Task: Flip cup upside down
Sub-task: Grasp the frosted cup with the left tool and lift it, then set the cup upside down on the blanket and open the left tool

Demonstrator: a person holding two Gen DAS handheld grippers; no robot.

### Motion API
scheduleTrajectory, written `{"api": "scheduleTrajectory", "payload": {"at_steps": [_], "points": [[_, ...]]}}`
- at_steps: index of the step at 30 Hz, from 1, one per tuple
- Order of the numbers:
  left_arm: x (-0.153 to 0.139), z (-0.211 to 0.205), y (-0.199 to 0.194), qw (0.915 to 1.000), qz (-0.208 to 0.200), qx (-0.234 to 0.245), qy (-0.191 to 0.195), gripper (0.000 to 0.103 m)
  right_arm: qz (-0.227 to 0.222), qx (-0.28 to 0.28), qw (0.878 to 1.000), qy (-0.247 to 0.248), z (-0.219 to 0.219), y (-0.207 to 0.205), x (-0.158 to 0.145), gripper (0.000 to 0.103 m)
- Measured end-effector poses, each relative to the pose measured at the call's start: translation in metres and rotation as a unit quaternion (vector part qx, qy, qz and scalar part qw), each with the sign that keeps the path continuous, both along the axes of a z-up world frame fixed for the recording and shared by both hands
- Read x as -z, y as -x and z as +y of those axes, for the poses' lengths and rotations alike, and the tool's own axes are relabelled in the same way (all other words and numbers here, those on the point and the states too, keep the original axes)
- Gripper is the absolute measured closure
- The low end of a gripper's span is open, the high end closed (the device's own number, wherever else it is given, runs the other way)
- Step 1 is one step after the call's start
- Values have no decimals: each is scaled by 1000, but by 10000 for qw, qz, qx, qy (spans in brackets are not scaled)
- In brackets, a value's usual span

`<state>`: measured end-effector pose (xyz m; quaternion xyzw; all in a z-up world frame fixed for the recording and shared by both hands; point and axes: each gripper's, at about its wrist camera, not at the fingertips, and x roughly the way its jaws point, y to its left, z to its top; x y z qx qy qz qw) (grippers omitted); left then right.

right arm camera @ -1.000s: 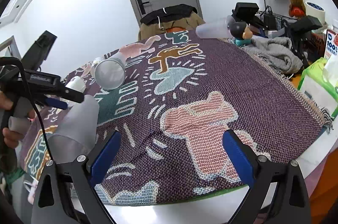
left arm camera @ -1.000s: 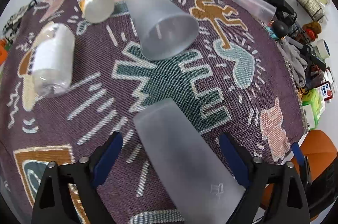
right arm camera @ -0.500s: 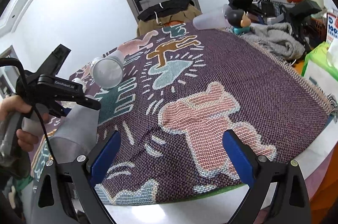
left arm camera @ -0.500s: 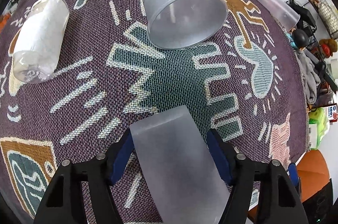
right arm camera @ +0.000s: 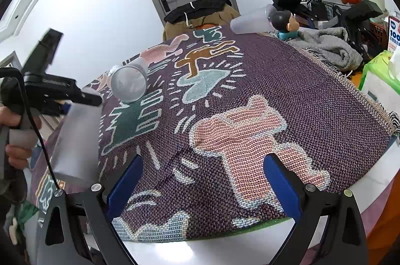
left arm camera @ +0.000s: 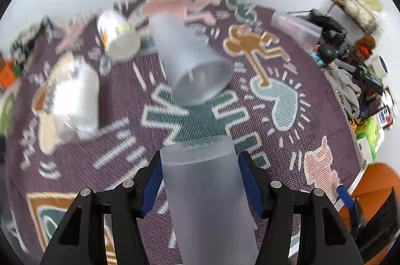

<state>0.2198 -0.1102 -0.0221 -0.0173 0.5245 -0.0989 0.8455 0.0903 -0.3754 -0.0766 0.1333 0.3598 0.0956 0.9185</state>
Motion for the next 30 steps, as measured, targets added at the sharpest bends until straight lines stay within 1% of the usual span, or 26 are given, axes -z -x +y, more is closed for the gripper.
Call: {"api": "scheduleTrajectory", "payload": {"at_steps": [1,4,9,16,19,21,25,26,29,30], "points": [[-8,-1,5,9997,-224,89,-63,42,-9,-10,10000,24,1,0,0,6],[-21,1,17,9980,-595,195,-120,43,-5,-10,10000,65,3,1,1,6],[-34,9,32,9934,-1101,264,-163,44,-23,-33,9999,111,5,1,1,6],[-39,22,46,9857,-1659,251,-159,44,-91,-87,9997,230,11,3,0,6],[-41,24,54,9799,-1960,279,-251,44,-106,-115,9995,289,14,4,1,6],[-44,21,61,9722,-2276,338,-424,44,-110,-124,9993,321,16,4,1,6],[-44,15,69,9613,-2651,460,-597,44,-108,-147,9991,382,20,3,3,6],[-43,12,72,9569,-2773,514,-692,44,-104,-157,9990,399,21,3,4,6],[-38,6,74,9516,-2914,633,-748,44,-95,-185,9989,414,22,3,5,6],[-36,5,74,9512,-2924,650,-742,44,-94,-188,9989,428,22,3,6,6]]}}
